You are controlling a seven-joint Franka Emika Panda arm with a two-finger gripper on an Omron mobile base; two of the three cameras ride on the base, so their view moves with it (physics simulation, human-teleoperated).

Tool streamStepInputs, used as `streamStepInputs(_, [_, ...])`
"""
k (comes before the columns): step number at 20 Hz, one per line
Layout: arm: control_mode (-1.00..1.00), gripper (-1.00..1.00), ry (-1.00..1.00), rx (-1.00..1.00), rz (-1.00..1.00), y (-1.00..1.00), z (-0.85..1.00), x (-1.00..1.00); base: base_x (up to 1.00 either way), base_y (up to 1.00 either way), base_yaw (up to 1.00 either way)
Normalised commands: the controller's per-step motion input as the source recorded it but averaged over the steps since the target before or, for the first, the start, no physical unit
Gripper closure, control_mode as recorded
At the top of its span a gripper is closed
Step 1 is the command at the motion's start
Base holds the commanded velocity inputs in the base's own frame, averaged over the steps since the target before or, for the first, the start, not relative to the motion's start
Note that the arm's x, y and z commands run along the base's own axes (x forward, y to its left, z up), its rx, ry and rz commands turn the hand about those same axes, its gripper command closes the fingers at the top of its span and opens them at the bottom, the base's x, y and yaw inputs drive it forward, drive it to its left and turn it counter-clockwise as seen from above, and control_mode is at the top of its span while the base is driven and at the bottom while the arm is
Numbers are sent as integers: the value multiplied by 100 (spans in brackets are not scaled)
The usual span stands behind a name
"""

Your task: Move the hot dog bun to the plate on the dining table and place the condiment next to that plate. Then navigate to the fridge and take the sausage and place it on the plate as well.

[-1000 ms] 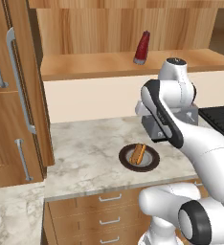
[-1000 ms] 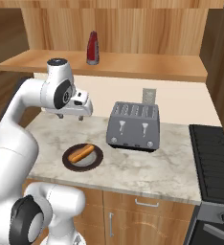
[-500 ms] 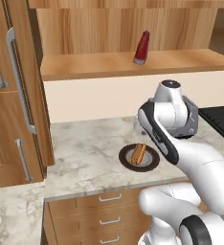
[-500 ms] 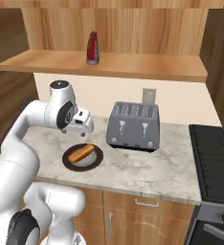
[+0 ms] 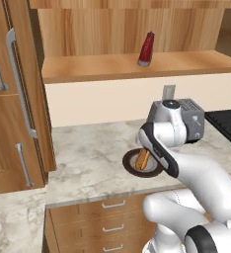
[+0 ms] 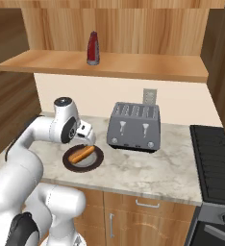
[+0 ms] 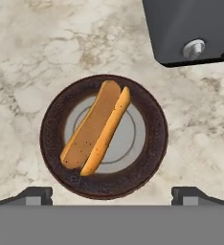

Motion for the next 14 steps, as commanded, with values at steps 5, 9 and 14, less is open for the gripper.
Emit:
streamStepInputs(5, [-100, -100, 0, 1, -6, 0, -40, 22, 0, 0, 0])
streamStepInputs(9, [-100, -100, 0, 1, -8, 2, -38, 20, 0, 0, 0])
streamStepInputs(14, [-100, -100, 0, 2, -6, 10, -26, 21, 0, 0, 0])
